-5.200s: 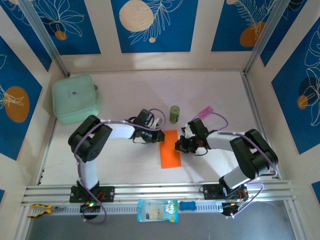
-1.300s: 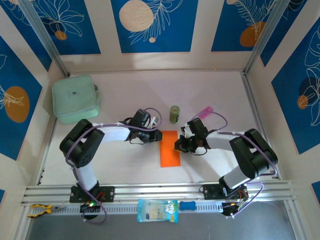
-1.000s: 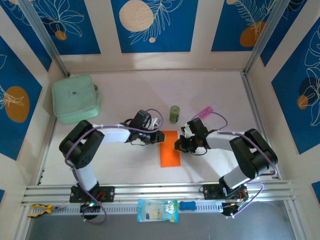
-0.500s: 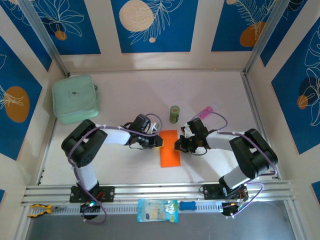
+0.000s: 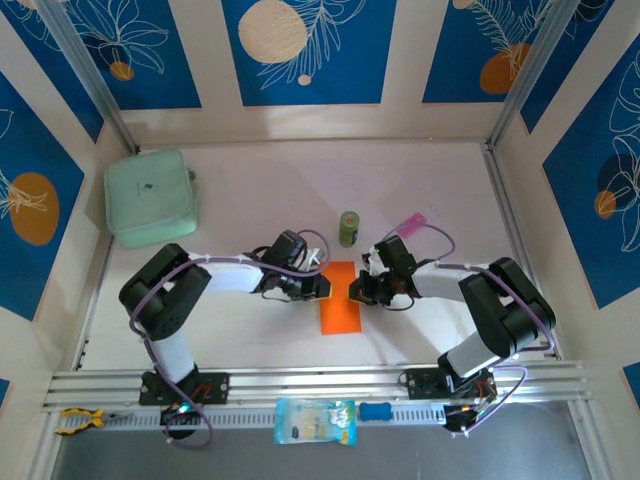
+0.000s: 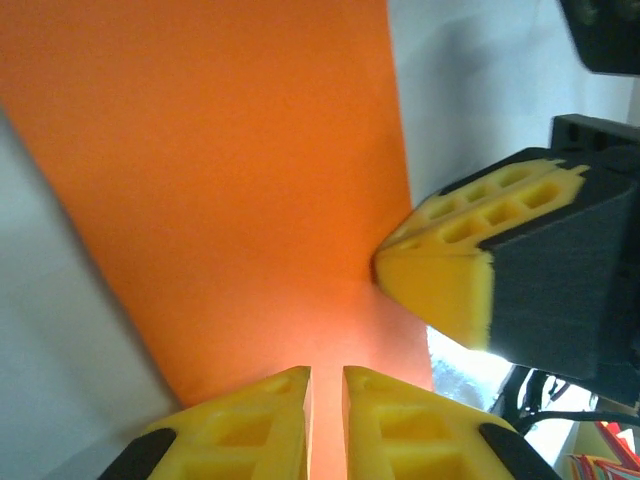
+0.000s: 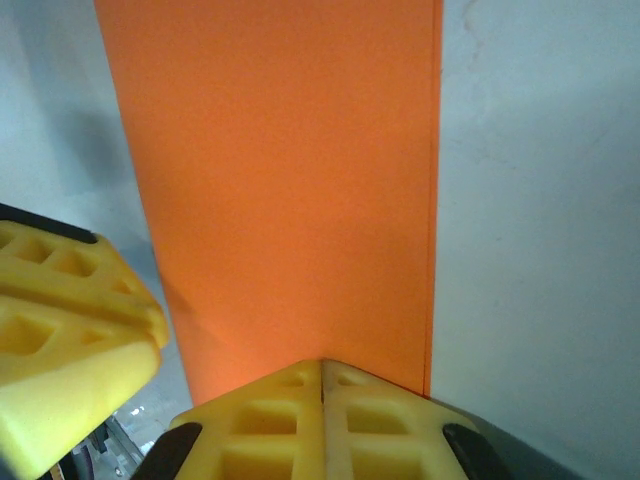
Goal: Fold a paper plane with a square sheet of paper (pick it up from the middle)
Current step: First fold the square sheet of paper in half at the center of the table, then fold the triangle a second time at the center of the table.
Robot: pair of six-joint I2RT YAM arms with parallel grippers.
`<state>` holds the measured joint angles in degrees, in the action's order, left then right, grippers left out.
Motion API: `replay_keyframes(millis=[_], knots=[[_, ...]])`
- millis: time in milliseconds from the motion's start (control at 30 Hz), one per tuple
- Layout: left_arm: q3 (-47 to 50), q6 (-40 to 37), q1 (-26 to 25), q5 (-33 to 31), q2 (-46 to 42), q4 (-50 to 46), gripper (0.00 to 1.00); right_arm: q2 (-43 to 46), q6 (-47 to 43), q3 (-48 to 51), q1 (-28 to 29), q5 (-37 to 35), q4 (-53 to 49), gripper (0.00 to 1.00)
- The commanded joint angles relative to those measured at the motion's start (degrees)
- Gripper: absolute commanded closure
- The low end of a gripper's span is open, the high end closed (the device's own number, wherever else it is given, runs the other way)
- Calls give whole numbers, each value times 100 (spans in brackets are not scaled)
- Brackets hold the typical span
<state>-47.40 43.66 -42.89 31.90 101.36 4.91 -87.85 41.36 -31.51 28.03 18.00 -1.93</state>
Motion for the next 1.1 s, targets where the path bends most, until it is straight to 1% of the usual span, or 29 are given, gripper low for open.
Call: replay_keyframes(millis=[0, 133, 200, 300, 433, 500, 600, 767, 833, 900, 1067], knots=[[54, -31, -26, -249, 95, -300, 84, -207, -91, 166, 79, -387, -795, 100], [114, -363, -28, -633, -34, -718, 84, -239, -39, 171, 90, -239, -643, 100], [207, -359, -26, -760, -264, -725, 84, -263, -6, 101, 151, -227, -618, 100], [401, -253, -21, -1044, -867, -681, 81, -334, 172, 23, 291, -150, -395, 100], [451, -261, 57, -1494, -1592, -1027, 80, -563, 444, -206, 573, -130, -152, 100], [468, -261, 147, -1516, -1803, -1138, 80, -644, 529, -378, 727, -180, -114, 100], [503, -227, 273, -1362, -1931, -1137, 80, -433, 716, -448, 887, -366, -60, 100], [391, -149, 326, -938, -1732, -918, 80, 585, 958, -149, 875, -662, -289, 92], [258, -134, 326, -806, -1505, -852, 80, 1011, 978, 3, 848, -615, -449, 84], [142, -147, 332, -773, -1279, -814, 81, 1266, 983, 121, 835, -473, -638, 77], [-136, -215, 345, -896, -778, -788, 81, 1659, 1255, 412, 962, -285, -891, 67]])
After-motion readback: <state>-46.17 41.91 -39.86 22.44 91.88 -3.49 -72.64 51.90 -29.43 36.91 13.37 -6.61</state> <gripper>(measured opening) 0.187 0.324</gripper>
